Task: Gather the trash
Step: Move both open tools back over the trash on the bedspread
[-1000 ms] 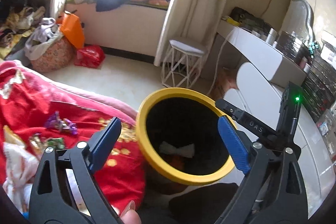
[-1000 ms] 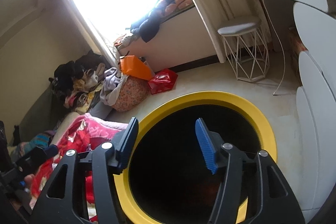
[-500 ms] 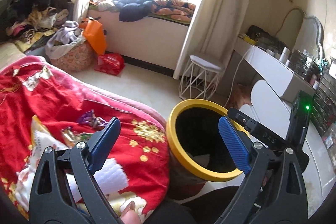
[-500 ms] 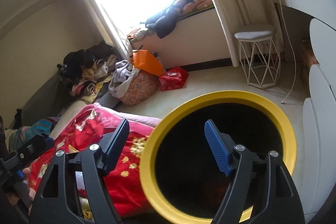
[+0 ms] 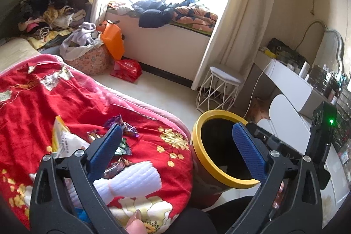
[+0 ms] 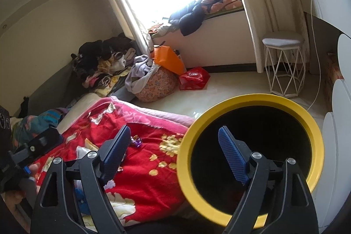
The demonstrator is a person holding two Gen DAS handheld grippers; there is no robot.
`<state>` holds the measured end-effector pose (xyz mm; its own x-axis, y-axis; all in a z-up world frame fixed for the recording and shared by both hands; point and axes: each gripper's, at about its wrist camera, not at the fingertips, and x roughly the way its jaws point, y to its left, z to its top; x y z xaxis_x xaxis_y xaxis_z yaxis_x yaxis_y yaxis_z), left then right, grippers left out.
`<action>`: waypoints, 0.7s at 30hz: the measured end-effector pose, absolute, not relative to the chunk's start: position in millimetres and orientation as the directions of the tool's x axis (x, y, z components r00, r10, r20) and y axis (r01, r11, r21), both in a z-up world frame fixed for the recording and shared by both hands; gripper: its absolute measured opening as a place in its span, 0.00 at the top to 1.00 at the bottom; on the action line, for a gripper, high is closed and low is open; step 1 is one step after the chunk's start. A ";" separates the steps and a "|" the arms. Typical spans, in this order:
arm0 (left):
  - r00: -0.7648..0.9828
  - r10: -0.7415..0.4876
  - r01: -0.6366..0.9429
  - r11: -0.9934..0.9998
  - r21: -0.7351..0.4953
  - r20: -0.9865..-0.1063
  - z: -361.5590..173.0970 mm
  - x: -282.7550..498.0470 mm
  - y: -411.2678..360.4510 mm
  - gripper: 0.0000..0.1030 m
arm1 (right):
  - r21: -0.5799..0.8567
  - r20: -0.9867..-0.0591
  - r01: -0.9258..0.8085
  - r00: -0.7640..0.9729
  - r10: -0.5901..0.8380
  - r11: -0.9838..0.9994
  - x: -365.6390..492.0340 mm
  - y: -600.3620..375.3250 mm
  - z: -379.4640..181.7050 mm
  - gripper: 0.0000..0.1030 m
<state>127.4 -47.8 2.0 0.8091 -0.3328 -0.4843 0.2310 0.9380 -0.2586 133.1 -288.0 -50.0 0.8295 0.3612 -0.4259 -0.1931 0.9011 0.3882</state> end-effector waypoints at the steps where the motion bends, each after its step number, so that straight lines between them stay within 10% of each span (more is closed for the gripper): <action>1: 0.814 -0.327 0.224 0.939 -0.261 -0.480 2.8 126.3 -44.3 0.10 | 0.385 -0.426 -0.197 0.829 0.363 0.902 133.6 -286.5 -50.3 0.22; 21: 0.861 -0.214 0.101 0.961 -0.258 -0.461 7.6 109.0 19.9 0.10 | 0.339 -0.442 -0.306 0.783 0.438 0.890 118.7 -222.6 -42.5 0.17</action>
